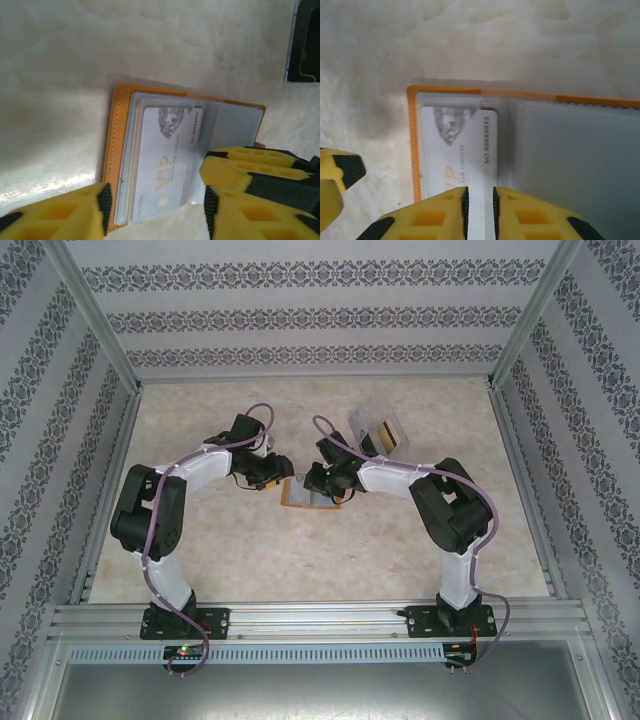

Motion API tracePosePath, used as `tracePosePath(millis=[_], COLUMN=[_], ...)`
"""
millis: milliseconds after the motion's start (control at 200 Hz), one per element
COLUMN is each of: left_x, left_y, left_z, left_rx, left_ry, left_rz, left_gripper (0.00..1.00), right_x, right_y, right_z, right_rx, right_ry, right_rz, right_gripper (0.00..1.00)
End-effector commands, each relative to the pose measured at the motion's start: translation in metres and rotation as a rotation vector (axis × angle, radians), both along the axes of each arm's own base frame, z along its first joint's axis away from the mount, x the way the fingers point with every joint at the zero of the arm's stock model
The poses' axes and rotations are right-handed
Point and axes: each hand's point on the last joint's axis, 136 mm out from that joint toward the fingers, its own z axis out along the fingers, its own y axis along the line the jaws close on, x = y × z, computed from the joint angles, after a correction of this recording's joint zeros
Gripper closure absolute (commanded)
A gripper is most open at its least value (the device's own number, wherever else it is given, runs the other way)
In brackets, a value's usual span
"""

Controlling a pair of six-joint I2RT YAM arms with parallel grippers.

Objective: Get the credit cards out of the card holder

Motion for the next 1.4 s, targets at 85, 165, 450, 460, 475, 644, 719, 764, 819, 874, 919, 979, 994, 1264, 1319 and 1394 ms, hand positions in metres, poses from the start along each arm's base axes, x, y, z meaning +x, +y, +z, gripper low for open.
tracePosePath(millis=[85,165,450,460,475,644,719,764,819,874,919,979,994,1264,1319,1394], left_x=[0.005,0.004,0.004,0.004,0.003,-0.002,-0.004,-0.006,-0.008,-0.009,-0.01,-0.011,-0.011,-0.013,-0.013,-0.013], left_y=[-0.011,-0.015,-0.014,-0.014,-0.014,-0.011,-0.008,-0.007,-0.006,-0.004,-0.004,-0.004,-0.004,-0.002,-0.001,-0.001], left_z=[-0.007,-0.011,-0.03,-0.03,-0.031,-0.04,-0.043,-0.046,-0.049,-0.052,-0.054,-0.055,-0.055,-0.059,-0.059,-0.06], left_rx=[-0.003,-0.013,0.011,0.01,0.011,0.032,0.044,0.052,0.059,0.064,0.068,0.068,0.067,0.078,0.083,0.086], left_ry=[0.001,0.014,0.059,0.061,0.065,0.086,0.094,0.099,0.106,0.111,0.115,0.117,0.117,0.124,0.123,0.124], left_rz=[-0.002,-0.011,-0.012,-0.012,-0.012,-0.008,-0.009,-0.009,-0.01,-0.009,-0.008,-0.008,-0.009,-0.011,-0.011,-0.01], left_gripper=[0.69,0.74,0.83,0.83,0.84,0.87,0.88,0.88,0.88,0.89,0.89,0.89,0.9,0.92,0.92,0.92], right_x=[0.003,0.003,0.002,0.003,0.002,0.003,0.004,0.006,0.007,0.008,0.009,0.009,0.009,0.007,0.009,0.01], right_y=[-0.005,-0.005,-0.003,-0.003,-0.003,0.001,0.002,0.003,0.002,-0.001,-0.003,-0.002,-0.002,-0.001,-0.005,-0.008], right_z=[-0.004,-0.006,-0.014,-0.013,-0.015,-0.013,-0.009,-0.004,0.001,0.006,0.009,0.01,0.01,0.006,0.009,0.014], right_rx=[-0.012,-0.01,0.012,0.012,0.011,0.049,0.066,0.078,0.083,0.077,0.074,0.078,0.082,0.104,0.098,0.11], right_ry=[0.021,0.028,0.059,0.06,0.062,0.06,0.051,0.038,0.019,-0.008,-0.025,-0.028,-0.025,-0.02,-0.044,-0.068], right_rz=[-0.007,-0.006,0.012,0.012,0.012,0.035,0.04,0.047,0.049,0.041,0.041,0.05,0.054,0.045,0.035,0.032], right_gripper=[0.8,0.81,0.85,0.85,0.85,0.85,0.85,0.85,0.84,0.82,0.82,0.8,0.8,0.8,0.8,0.8])
